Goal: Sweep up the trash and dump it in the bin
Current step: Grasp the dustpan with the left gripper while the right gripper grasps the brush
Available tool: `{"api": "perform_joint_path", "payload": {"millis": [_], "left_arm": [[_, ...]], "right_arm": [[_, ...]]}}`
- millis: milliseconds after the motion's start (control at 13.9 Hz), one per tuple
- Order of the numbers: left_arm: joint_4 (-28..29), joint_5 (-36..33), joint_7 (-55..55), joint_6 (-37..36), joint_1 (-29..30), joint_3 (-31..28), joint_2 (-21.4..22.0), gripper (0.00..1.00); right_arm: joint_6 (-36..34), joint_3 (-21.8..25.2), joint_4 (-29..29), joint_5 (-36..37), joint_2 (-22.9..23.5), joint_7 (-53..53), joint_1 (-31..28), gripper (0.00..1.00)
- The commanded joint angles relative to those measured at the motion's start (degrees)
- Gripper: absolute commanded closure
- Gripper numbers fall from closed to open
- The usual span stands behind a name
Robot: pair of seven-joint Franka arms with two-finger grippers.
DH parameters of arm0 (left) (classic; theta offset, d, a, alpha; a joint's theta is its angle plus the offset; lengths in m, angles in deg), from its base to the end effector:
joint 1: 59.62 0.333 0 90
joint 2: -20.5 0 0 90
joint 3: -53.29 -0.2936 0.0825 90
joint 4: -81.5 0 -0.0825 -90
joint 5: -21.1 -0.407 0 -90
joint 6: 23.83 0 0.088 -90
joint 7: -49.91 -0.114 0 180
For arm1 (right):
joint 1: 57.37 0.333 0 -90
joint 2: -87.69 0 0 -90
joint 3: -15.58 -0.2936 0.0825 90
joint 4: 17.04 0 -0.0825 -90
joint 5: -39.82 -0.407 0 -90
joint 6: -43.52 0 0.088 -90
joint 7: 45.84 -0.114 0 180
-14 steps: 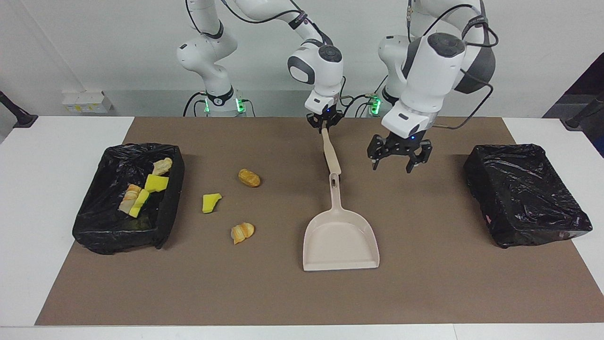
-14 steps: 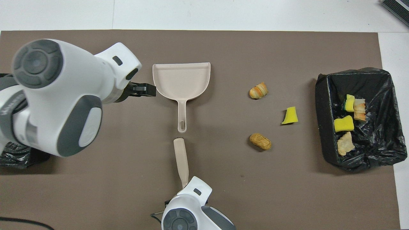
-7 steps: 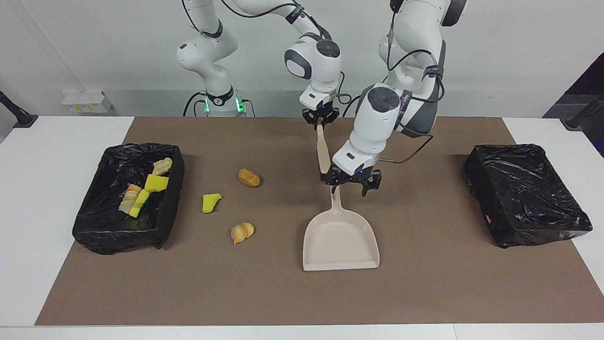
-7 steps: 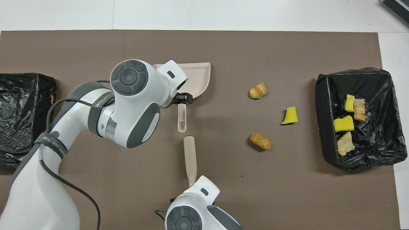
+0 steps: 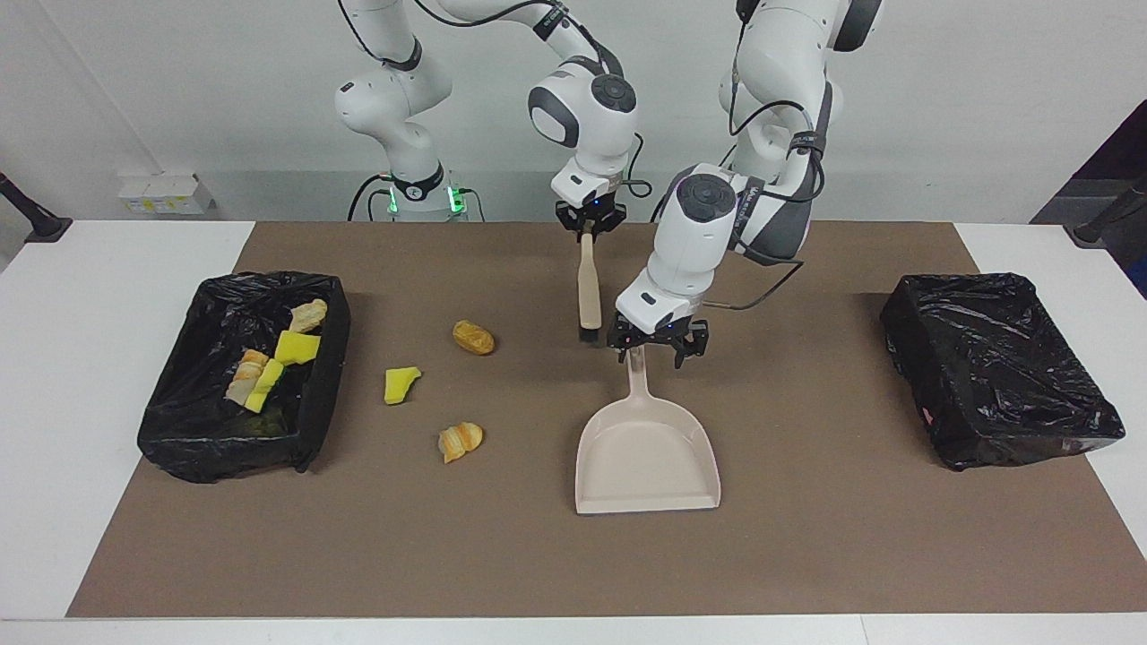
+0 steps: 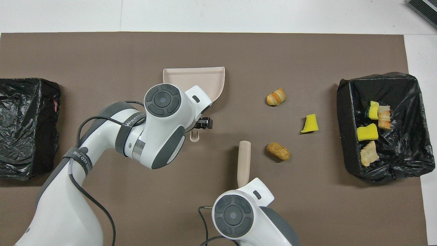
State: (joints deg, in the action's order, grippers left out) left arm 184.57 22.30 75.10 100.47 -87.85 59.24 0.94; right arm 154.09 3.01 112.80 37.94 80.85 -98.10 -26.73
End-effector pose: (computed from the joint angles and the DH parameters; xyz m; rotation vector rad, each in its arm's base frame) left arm 0.5430 -0.3656 0.3218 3.0737 -0.2138 0.0015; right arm 0.3591 0.3403 0.3502 2.9616 -0.2631 -0.2245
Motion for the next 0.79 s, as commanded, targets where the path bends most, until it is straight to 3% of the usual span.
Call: {"api": "perform_joint_path", "payload": {"millis": [0,144,287,431,503,719], "left_arm": [[0.7,-0.4,1.1,1.1,-1.0,-1.0,0.4,0.0],[0.3,-0.4,1.2,1.5,-1.0,-1.0,0.3,0.01],[0.5,-0.4,1.0,1.2,-1.1,-1.0,0.2,0.55],[0.6,-0.4,0.7,0.9,-1.1,-0.9,0.2,0.95],[0.6,-0.4,0.7,0.8,-1.1,-0.9,0.2,1.0],[0.7,-0.5,-6.6,0.5,-0.4,-1.0,1.0,1.0]], "right_arm": [[-3.3,-0.4,2.8,-1.2,-5.0,-0.2,-4.3,1.0],[-5.4,-0.4,2.8,-0.9,-5.4,-1.4,-6.0,1.0],[-6.4,-0.4,2.8,-0.5,-5.3,-5.0,-7.1,1.0],[-6.0,-0.4,3.1,-0.6,-4.9,-9.6,-8.8,1.0],[-6.2,-0.4,3.1,-0.7,-4.9,-10.7,-10.2,1.0],[-5.8,-0.4,5.0,-1.2,-5.3,-11.1,-12.4,1.0]]}}
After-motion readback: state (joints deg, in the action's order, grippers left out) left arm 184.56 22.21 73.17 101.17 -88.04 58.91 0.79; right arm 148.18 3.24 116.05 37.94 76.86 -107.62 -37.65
